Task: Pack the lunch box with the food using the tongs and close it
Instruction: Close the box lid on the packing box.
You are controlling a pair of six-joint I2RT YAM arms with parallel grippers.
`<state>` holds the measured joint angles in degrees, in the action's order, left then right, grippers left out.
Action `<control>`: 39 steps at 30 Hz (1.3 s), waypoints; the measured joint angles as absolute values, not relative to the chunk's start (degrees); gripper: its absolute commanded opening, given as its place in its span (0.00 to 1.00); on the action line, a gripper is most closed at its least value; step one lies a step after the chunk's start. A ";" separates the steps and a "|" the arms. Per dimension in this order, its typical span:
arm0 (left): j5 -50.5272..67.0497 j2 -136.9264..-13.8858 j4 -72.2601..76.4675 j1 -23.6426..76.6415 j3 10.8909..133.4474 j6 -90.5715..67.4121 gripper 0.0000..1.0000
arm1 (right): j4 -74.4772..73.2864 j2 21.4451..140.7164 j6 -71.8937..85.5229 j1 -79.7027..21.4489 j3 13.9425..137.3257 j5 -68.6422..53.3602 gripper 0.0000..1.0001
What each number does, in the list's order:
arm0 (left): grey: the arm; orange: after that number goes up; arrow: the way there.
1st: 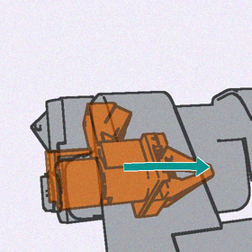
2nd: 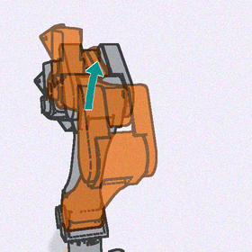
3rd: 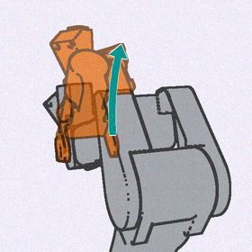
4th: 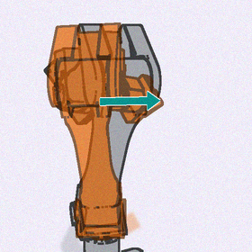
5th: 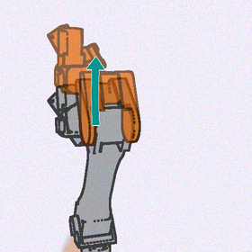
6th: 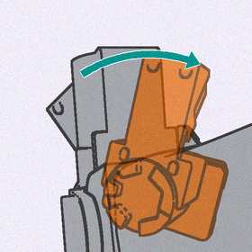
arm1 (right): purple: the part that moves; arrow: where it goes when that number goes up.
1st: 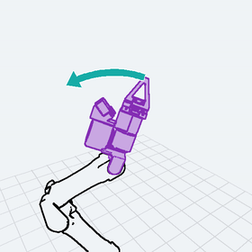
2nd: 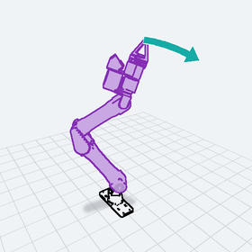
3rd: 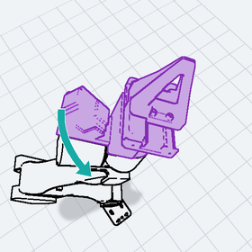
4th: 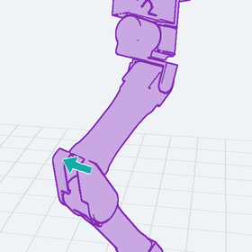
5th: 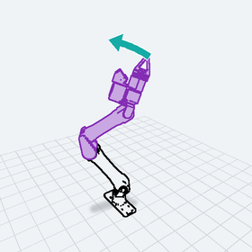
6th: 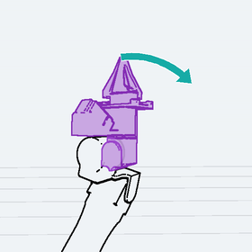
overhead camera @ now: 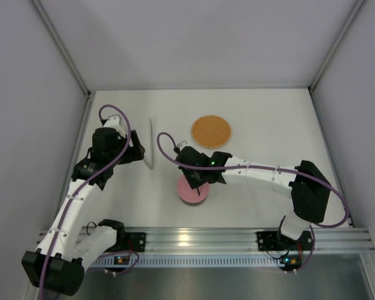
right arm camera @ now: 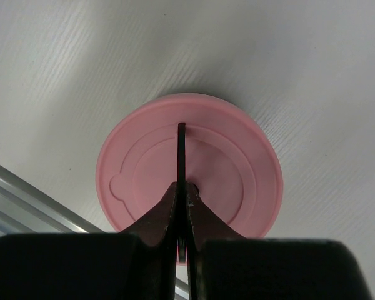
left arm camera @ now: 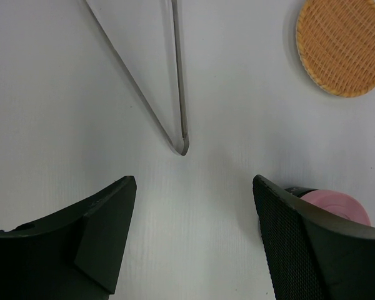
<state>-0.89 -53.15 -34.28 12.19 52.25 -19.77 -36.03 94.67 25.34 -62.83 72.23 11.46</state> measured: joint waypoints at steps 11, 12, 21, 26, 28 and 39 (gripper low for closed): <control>0.16 -53.17 -34.28 12.19 52.25 -19.77 0.80 | -33.93 95.24 25.34 -62.43 71.24 11.05 0.00; 0.34 -53.21 -34.28 12.16 52.25 -19.77 0.80 | -33.67 95.35 25.32 -62.43 71.24 10.90 0.00; 0.91 -54.02 -34.28 12.19 52.25 -19.77 0.80 | -28.40 96.53 25.36 -61.30 70.74 8.49 0.00; 1.23 -54.11 -34.28 12.16 52.25 -19.75 0.80 | -24.36 96.73 25.69 -60.64 68.79 7.07 0.00; 1.30 -54.28 -34.28 12.16 52.25 -19.75 0.80 | -23.22 97.06 25.82 -60.51 68.23 6.68 0.01; 1.91 -55.02 -34.28 12.16 52.25 -19.75 0.80 | -20.93 96.62 27.05 -60.49 67.46 6.83 0.34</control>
